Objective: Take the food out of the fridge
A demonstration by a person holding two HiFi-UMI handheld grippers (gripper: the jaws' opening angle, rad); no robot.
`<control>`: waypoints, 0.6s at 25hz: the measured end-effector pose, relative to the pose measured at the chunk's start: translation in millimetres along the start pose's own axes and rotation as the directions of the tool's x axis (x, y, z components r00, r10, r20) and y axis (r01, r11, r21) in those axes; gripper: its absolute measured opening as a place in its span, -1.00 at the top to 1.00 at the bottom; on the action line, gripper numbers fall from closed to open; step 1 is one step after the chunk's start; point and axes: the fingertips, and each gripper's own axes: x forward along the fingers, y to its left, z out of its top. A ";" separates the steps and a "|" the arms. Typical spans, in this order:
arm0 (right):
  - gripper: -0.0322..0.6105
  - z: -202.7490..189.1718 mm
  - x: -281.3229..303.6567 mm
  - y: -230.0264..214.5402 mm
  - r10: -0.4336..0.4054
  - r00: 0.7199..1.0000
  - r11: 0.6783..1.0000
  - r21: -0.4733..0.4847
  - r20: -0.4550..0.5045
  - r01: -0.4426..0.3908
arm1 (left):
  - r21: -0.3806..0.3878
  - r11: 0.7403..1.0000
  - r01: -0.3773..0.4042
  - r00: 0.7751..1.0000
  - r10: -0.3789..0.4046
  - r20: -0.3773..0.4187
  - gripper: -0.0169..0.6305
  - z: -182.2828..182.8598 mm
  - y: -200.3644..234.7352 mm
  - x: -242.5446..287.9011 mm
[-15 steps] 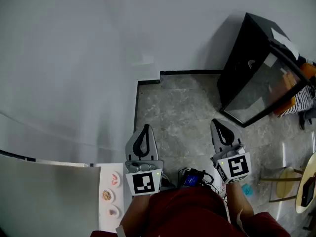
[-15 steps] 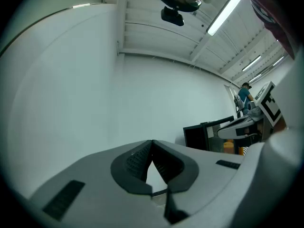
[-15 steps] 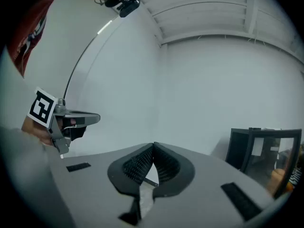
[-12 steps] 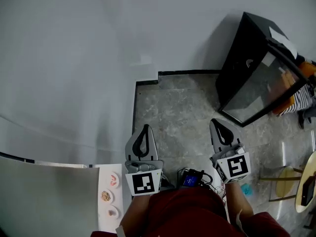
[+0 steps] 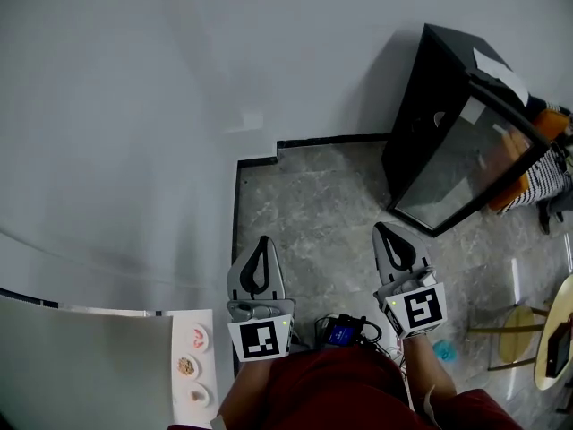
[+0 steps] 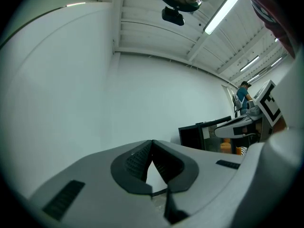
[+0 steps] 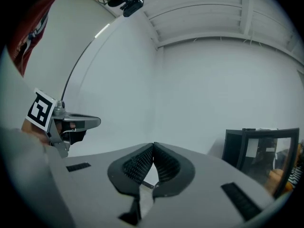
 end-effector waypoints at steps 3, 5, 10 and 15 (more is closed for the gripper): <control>0.83 -8.8 -2.9 -13.0 0.007 0.997 1.000 -0.007 -0.077 -0.008 | 0.004 1.000 -0.009 1.000 0.009 -0.006 0.91 -0.6 -9.4 7.8; 0.83 -11.7 -1.0 -22.4 0.006 0.996 1.000 0.006 -0.091 -0.005 | 0.006 1.000 -0.015 1.000 0.015 -0.004 0.91 0.1 -14.1 13.7; 0.83 -14.9 12.1 -30.1 0.018 0.996 1.000 -0.003 -0.092 -0.018 | 0.000 1.000 -0.020 1.000 0.020 -0.004 0.91 -6.1 -14.1 26.2; 0.83 -16.2 37.6 -43.6 0.005 0.998 1.000 0.004 -0.068 -0.005 | -0.011 1.000 -0.003 1.000 0.003 -0.005 0.91 -10.7 -7.4 57.7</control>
